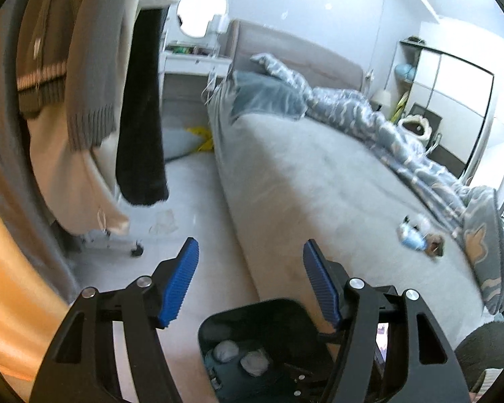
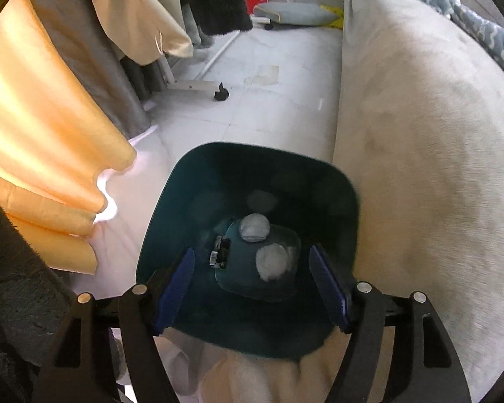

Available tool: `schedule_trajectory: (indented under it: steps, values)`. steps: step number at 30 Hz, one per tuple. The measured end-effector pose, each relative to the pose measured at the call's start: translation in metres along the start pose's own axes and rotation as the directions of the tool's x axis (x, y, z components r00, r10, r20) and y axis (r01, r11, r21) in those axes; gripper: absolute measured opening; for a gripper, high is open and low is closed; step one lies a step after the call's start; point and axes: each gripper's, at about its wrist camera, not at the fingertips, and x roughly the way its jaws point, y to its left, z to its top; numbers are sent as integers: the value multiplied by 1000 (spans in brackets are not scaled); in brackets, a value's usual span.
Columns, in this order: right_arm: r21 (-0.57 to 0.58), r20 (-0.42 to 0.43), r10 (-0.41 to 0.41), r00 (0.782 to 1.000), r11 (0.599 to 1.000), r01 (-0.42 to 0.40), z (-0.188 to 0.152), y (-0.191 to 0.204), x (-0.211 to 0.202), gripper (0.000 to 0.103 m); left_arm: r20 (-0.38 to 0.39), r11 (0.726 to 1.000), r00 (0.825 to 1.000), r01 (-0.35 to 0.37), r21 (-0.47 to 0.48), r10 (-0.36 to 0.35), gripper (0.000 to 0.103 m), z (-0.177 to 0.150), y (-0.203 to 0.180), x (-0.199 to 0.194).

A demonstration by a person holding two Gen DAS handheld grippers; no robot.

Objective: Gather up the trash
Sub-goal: 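Lower the right tool over the bin and open it to drop the sock, then move both tools over the bed toward the blue diaper packet and clear bubble wrap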

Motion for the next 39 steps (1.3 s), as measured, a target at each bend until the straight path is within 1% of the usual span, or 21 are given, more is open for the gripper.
schedule_trajectory:
  steps: [4, 7, 11, 14, 19, 22, 26, 30, 33, 36, 39]
  values:
    - [8, 63, -9, 998, 1000, 9, -2, -13, -27, 72, 36, 999, 999, 23, 45, -24, 67, 5, -19, -6]
    - [23, 101, -23, 995, 1000, 21, -5, -24, -43, 72, 27, 998, 998, 63, 28, -64, 70, 4, -31, -1]
    - [56, 144, -51, 988, 997, 43, -10, -45, -65, 72, 29, 994, 995, 95, 50, -97, 72, 6, -52, 2]
    - [82, 180, -80, 980, 994, 66, -14, -66, -86, 72, 33, 990, 991, 124, 64, -127, 74, 10, -67, 4]
    - [124, 233, -133, 963, 987, 106, -24, -101, -117, 73, 32, 984, 988, 146, 102, -150, 76, 15, -89, 12]
    - [149, 246, -167, 955, 980, 133, -32, -124, -132, 74, 22, 977, 984, 170, 127, -174, 81, 17, -106, 21]
    - [185, 257, -195, 946, 971, 150, -42, -151, -144, 74, -21, 970, 978, 208, 125, -207, 81, 17, -127, 39]
    - [221, 287, -219, 933, 962, 158, -48, -176, -160, 76, -42, 964, 976, 217, 156, -213, 82, 16, -145, 53]
    - [235, 306, -233, 923, 958, 164, -49, -193, -169, 77, -63, 959, 972, 232, 163, -225, 83, 16, -156, 65]
    - [248, 315, -248, 916, 953, 173, -51, -213, -176, 77, -91, 952, 968, 246, 185, -232, 83, 13, -170, 78]
    - [270, 319, -257, 912, 947, 173, -52, -234, -178, 77, -115, 943, 965, 254, 213, -234, 86, 10, -183, 88]
